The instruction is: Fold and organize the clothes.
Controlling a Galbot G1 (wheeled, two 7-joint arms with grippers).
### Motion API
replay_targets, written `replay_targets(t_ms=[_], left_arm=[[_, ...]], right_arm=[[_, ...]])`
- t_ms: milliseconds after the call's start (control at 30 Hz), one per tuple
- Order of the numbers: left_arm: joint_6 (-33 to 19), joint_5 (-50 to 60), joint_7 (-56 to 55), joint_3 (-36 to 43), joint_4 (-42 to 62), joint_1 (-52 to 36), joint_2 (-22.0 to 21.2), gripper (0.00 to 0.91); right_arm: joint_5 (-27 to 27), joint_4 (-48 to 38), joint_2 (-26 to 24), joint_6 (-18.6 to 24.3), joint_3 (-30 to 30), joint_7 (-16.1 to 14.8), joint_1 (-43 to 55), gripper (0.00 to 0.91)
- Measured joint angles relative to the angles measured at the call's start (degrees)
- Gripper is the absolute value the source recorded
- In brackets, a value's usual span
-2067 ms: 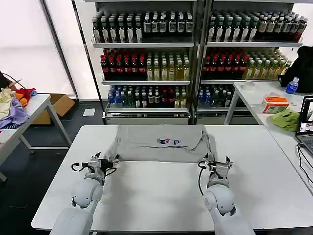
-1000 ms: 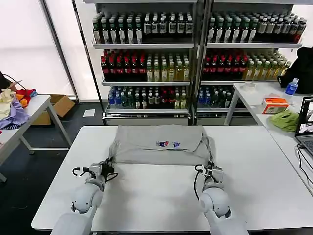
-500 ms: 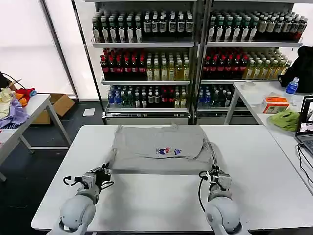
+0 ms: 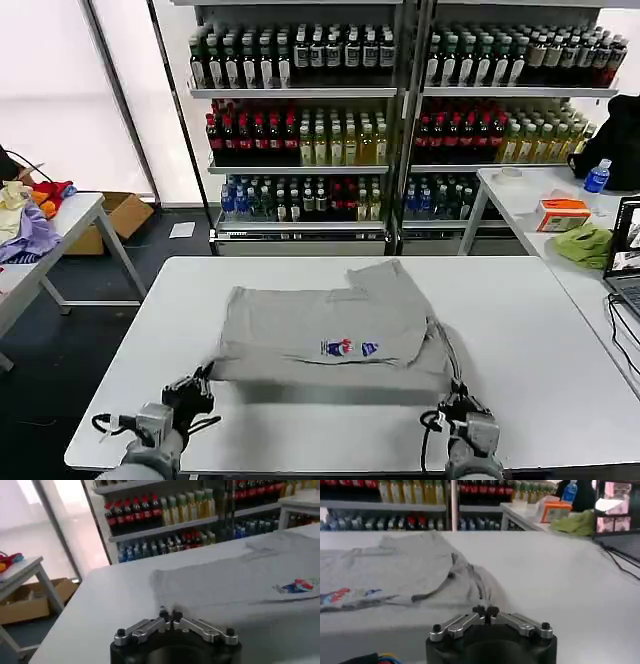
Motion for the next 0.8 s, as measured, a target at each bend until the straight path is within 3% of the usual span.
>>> replay_targets(t_ms=[133, 167, 200, 233, 500, 800], left_arm=[[-0.03, -0.07, -0.27, 0.06, -1.14, 3.05, -0.44, 0.0], [-0.03, -0.09, -0.4, 0.13, -1.47, 3.65, -0.52, 0.03], [-0.03, -0.13, -0.56, 0.15, -1.86, 4.31, -0.51, 0.584], [-0.03, -0.15, -0.71, 0.16, -2.19, 4.93, -0.47, 0.887], [0.03, -0.45, -1.1, 0.48, -5.76, 9.42, -1.08, 0.907], [-0.03, -2.54, -0.62, 0.28, -11.74, 10.5, -1.9, 0.907]], right_arm=[[0.02, 1.05, -0.37, 0.03, 0.87, -0.01, -2.72, 0.0], [0.03, 1.36, -0.52, -0.08, 1.02, -0.1, -3.34, 0.907], [0.03, 1.68, -0.64, -0.2, 1.14, -0.21, -4.01, 0.907], [0.01, 1.96, -0.76, -0.27, 1.2, -0.32, -4.53, 0.907], [-0.45, 6.53, -0.96, -0.67, 2.06, -0.74, -9.39, 0.907], [2.17, 12.93, -0.32, 0.01, 8.2, -0.7, -9.0, 0.907]])
